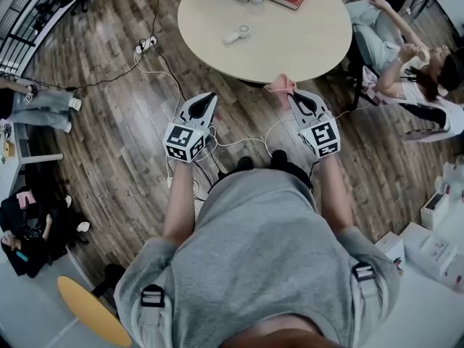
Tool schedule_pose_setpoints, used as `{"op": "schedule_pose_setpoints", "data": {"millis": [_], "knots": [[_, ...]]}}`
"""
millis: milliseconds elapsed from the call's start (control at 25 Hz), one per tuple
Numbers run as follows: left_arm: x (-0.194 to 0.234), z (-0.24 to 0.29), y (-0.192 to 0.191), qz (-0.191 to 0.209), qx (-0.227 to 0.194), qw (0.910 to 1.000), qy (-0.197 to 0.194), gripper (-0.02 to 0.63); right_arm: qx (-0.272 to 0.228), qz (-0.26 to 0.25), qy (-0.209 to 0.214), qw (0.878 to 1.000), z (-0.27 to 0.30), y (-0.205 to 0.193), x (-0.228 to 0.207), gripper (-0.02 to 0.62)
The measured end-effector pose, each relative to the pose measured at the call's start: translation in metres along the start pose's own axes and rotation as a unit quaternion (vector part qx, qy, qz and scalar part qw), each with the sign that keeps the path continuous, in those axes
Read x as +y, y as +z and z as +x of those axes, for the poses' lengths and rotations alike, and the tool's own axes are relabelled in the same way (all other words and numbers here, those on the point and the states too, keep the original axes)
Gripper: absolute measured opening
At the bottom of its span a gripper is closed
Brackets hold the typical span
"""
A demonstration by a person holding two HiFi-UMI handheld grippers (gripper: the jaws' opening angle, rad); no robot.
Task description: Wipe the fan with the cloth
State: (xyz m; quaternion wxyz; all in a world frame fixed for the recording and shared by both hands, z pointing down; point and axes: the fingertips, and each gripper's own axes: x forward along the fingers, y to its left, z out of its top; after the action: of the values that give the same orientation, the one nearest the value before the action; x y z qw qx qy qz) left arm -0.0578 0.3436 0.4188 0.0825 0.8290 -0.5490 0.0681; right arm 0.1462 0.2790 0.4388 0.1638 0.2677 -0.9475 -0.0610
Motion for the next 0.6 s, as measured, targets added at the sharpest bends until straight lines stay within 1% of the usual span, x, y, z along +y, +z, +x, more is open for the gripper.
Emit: {"op": "schedule_pose_setpoints", "data": {"millis": [280, 600], "knots": [[0.0026, -0.001, -0.0016, 0.001, 0.001, 1.0, -0.004, 0.022, 0.0, 0.002, -0.006, 1.0, 0.0012, -0.0015, 0.0024, 0.026], [0.0052, 0.0015, -0.0053, 0.002, 0.004, 0.9998, -0.021, 0.022, 0.005, 0.009, -0.023, 1.0, 0.0001, -0.0051, 0.0059, 0.026]]}}
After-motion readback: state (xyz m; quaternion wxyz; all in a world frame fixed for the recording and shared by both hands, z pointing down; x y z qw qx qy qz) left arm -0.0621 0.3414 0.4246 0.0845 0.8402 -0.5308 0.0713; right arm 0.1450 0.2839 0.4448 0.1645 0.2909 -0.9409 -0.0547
